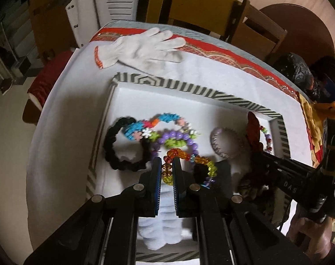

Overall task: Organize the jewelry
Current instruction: 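Carry the red bow and crystal bracelet over the striped tray with both tools, then open the right tool to drop the red bow while the left tool releases the crystal bracelet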

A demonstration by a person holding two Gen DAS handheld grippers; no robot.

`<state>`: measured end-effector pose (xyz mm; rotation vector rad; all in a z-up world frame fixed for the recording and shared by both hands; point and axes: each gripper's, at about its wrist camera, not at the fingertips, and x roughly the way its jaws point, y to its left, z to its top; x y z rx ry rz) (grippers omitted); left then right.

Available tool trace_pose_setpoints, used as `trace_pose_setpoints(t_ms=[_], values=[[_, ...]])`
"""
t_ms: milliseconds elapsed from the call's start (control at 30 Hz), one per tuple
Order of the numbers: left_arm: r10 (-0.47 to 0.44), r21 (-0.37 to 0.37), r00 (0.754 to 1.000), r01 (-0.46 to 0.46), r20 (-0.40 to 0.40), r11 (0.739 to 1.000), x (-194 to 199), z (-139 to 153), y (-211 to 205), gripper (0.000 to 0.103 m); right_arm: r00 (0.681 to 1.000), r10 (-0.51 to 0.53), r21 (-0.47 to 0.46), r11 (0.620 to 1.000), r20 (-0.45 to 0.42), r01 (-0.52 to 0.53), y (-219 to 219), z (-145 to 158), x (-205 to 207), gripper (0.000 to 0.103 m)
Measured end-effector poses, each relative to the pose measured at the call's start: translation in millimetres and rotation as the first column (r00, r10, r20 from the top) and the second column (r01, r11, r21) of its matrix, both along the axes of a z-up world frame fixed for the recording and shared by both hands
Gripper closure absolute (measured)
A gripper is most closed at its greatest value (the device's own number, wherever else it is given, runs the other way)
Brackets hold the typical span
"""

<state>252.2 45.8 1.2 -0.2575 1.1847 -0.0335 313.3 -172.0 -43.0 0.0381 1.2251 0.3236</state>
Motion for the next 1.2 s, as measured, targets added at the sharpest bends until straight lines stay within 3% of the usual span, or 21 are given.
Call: trace_pose_setpoints(t_ms=[167, 467, 600, 867, 1033, 1200], values=[[0.005, 0.015, 1.000, -0.004, -0.020, 1.000, -3, -3, 4, 0.098, 1.000, 0.004, 0.018, 1.000, 0.011, -0.004, 4, 0, -1, 0.076], [0.025, 0.136, 1.000, -0.024, -0.008, 0.990, -25, 7, -6, 0.093, 0.998, -0.026, 0.131, 0.991, 0.053, 0.019, -13, 19, -32, 0.050], [0.013, 0.199, 0.999, -0.020, 0.038, 0.980, -42, 20, -18, 0.093, 0.994, -0.051, 0.156, 0.987, 0.100, 0.035, -21, 36, -57, 0.050], [-0.004, 0.159, 0.995, -0.011, 0.095, 0.987, -75, 40, -35, 0.093, 0.980, -0.089, 0.151, 0.987, 0.176, 0.062, -32, 56, -107, 0.043], [-0.028, 0.268, 0.993, -0.005, 0.117, 0.963, -95, 51, -51, 0.092, 0.976, -0.083, 0.142, 0.988, 0.203, 0.054, -35, 64, -131, 0.039], [-0.007, 0.231, 0.988, -0.030, 0.155, 0.973, -116, 63, -49, 0.091, 0.974, -0.076, 0.136, 0.990, 0.212, 0.047, -37, 70, -150, 0.035]])
